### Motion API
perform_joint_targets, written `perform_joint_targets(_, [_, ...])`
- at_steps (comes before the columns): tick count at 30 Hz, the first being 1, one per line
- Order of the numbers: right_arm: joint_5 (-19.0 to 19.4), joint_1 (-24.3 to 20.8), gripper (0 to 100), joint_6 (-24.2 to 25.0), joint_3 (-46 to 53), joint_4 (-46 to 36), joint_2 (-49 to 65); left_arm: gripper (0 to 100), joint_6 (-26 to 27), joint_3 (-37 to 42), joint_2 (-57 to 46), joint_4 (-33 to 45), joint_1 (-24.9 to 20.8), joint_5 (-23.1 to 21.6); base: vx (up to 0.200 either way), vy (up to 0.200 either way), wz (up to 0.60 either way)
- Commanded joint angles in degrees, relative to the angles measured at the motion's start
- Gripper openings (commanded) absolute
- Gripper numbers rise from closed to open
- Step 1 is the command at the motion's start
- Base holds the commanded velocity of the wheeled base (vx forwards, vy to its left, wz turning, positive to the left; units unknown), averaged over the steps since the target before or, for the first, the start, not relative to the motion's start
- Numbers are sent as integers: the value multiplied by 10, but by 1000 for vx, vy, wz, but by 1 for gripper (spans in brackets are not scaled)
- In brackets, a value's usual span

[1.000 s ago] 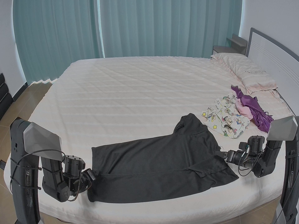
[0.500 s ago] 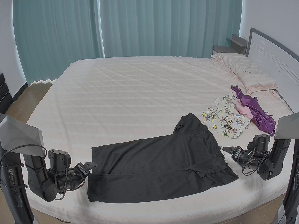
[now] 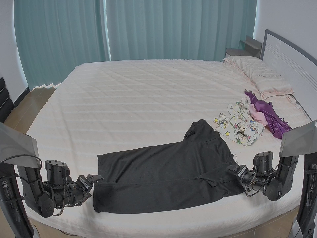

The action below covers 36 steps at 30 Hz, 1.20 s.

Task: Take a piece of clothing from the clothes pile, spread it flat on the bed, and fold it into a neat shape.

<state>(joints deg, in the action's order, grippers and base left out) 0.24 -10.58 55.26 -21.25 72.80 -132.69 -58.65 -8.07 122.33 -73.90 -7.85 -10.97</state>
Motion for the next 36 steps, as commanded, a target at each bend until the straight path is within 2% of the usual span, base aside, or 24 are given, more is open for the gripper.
perform_joint_targets(1, [-7,-7,100,0,-13,1,-24,100,1,1,5,0,-3,1,0,0,0])
perform_joint_targets(10, [-17,-7,100,2,-70,9,-49,100,1,-1,9,-1,-7,4,0,0,0])
perform_joint_targets(21, [-18,-3,100,0,-53,6,12,100,2,-1,9,-1,-7,4,0,0,0])
perform_joint_targets(36, [-19,-12,100,-2,-98,4,-63,100,2,-2,9,-1,-8,4,0,0,0])
